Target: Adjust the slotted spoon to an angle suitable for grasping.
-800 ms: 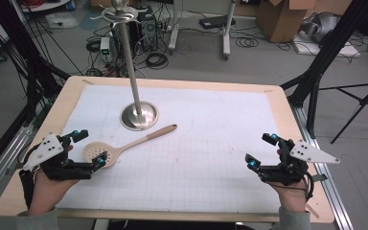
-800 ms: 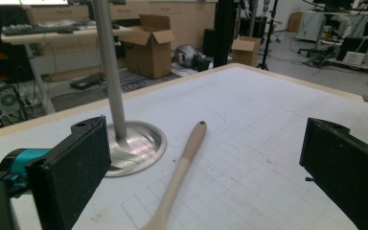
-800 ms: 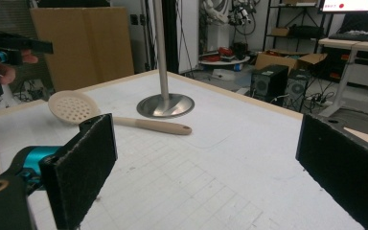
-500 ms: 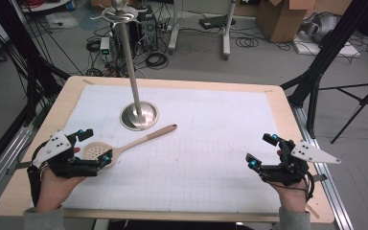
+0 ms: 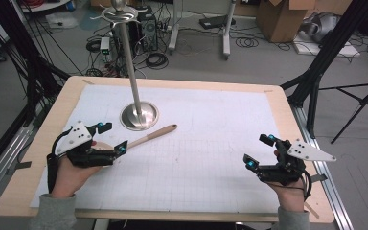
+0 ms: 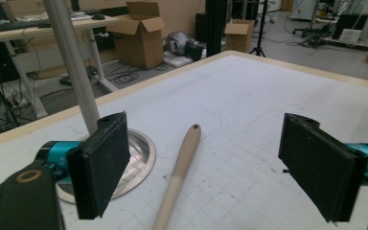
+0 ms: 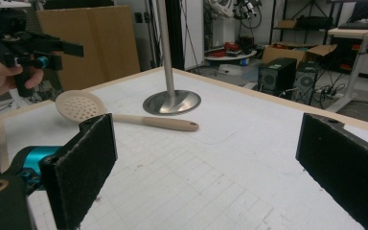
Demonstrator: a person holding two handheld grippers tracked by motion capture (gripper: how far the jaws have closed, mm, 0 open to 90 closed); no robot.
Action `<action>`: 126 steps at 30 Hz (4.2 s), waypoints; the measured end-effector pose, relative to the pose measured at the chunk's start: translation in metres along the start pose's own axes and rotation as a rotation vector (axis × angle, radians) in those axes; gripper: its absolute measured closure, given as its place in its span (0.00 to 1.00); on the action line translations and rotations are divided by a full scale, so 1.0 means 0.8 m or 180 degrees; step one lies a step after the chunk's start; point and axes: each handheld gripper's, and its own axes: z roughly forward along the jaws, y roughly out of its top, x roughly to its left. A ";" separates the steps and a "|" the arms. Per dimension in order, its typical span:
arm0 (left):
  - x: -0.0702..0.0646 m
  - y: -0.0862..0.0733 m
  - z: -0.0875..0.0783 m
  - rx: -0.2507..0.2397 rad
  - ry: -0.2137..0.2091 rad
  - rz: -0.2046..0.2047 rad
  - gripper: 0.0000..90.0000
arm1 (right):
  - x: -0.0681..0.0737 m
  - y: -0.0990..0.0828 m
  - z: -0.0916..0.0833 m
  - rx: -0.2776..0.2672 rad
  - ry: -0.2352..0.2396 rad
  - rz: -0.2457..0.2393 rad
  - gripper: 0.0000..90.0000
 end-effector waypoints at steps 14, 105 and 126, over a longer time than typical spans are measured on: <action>0.009 -0.003 0.038 0.0238 -0.0059 0.0117 0.55 | 0.000 0.002 0.000 0.0000 0.0050 -0.0021 0.06; 0.053 -0.053 0.173 0.1387 -0.0363 0.0204 0.99 | 0.001 0.005 -0.002 -0.0039 0.0323 -0.0168 0.06; 0.077 -0.031 0.121 0.1529 -0.0802 0.0195 0.32 | 0.004 0.006 0.004 -0.0045 0.0410 -0.0127 0.06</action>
